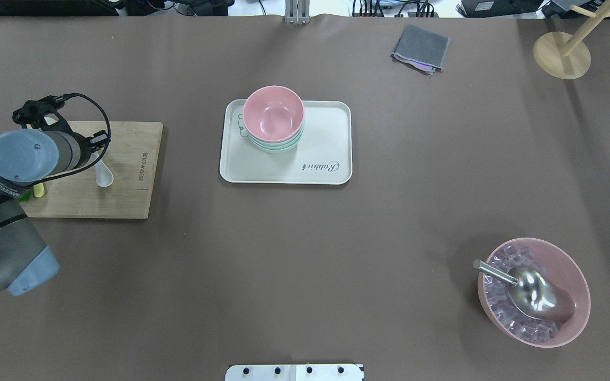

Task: Stack pink bowl on green and place spoon
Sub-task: 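Grasp the white spoon on the cutting board with the left gripper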

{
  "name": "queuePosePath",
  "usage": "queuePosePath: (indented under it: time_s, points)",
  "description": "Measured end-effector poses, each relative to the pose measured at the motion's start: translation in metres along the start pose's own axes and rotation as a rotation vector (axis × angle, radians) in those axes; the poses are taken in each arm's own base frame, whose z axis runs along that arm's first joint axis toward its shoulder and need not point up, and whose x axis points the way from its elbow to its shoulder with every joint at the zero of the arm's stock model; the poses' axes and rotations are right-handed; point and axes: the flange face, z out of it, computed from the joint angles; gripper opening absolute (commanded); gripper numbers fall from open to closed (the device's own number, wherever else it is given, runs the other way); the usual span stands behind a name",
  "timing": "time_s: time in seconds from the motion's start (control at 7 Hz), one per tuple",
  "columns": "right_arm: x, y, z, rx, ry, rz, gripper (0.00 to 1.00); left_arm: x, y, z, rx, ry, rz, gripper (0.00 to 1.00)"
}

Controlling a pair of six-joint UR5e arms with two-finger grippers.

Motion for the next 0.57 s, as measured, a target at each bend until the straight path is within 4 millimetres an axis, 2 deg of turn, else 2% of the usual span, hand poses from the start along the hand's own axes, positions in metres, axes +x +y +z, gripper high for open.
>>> queuePosePath:
  time_s: [0.14, 0.43, 0.57]
  points:
    - [0.000, 0.000, 0.000, 0.000, 0.000, 0.000, 1.00, 0.000, 0.000, 0.000, 0.000, 0.000, 0.000, 0.00]
    - [0.000, 0.000, 0.001, 0.000, 0.000, 0.002, 1.00, 0.006, 0.000, -0.006, 0.000, 0.016, -0.003, 0.00]
    - [0.001, 0.001, 0.001, -0.001, 0.000, 0.003, 1.00, 0.016, -0.001, -0.013, -0.001, 0.038, -0.007, 0.00]
